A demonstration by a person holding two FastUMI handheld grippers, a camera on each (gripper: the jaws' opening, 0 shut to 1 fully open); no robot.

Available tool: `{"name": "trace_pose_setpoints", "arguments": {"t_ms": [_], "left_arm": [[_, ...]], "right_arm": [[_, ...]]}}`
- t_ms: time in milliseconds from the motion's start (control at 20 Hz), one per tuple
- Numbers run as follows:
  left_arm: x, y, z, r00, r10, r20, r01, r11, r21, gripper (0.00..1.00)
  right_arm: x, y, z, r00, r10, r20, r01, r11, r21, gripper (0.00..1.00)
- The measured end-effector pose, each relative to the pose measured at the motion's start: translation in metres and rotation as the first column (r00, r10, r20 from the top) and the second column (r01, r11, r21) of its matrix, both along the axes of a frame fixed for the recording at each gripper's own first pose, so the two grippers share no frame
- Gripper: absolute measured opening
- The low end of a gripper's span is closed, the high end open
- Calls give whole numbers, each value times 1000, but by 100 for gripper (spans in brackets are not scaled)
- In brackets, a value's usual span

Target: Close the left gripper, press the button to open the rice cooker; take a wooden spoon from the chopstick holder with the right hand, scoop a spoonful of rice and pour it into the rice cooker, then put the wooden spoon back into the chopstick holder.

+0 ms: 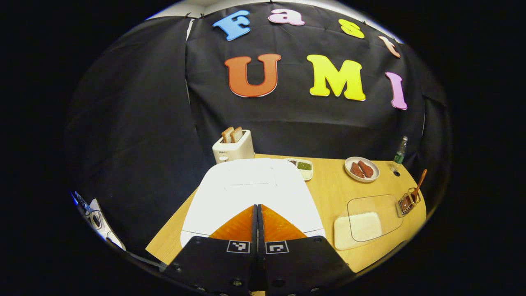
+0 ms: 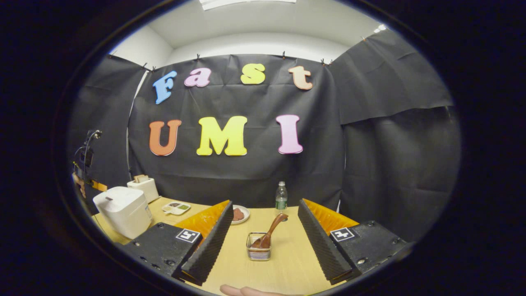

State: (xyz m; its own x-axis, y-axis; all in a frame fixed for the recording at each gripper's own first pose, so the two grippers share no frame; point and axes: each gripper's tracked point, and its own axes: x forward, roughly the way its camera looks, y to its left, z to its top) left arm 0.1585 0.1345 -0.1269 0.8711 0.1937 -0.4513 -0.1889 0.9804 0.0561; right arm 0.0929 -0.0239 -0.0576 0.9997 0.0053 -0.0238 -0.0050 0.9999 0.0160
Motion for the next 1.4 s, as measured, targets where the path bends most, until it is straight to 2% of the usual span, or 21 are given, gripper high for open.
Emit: {"name": "trace_pose_setpoints", "arguments": {"t_ms": [100,150,200,300,650,700,750,800,900,1000,1100,1400], "left_arm": [[4,5,-7,1000,12,-18,-12,1000,-13,0],[3,6,-11,1000,19,-25,-19,1000,-24,0],[3,7,-17,999,22,-39,-23,999,-39,0],[0,5,-26,998,20,-62,-24,998,-63,0],[-1,6,-31,998,17,-63,-20,999,-44,0],[-1,6,-32,998,19,-62,-21,999,-36,0],[-5,4,-35,996,24,-86,-27,999,-32,0],[-2,5,-31,998,23,-64,-24,1000,-13,0],[-2,5,-31,997,24,-68,-24,1000,0,0],[-3,6,-31,997,30,-70,-31,999,-16,0],[-2,6,-26,998,32,-62,-34,999,-29,0],[6,11,25,997,43,64,-45,999,29,0]], "right_arm": [[4,-4,-7,1000,-12,-20,12,1000,8,96],[5,-3,-9,1000,-5,-26,5,1000,10,99],[6,2,-10,1000,13,-26,-13,1000,13,96],[7,4,-10,999,31,-26,-30,999,17,99],[9,8,-13,999,52,-14,-52,998,34,99],[9,8,-14,998,52,-17,-52,998,33,96],[10,8,-16,998,52,-22,-52,998,30,99],[10,7,-17,998,52,-27,-52,998,29,96],[10,8,-20,998,56,-37,-55,998,29,100],[10,8,-22,997,59,-44,-58,998,25,96],[10,5,-21,998,55,-43,-55,998,13,99],[17,5,-23,997,56,-46,-56,998,2,99]]}}
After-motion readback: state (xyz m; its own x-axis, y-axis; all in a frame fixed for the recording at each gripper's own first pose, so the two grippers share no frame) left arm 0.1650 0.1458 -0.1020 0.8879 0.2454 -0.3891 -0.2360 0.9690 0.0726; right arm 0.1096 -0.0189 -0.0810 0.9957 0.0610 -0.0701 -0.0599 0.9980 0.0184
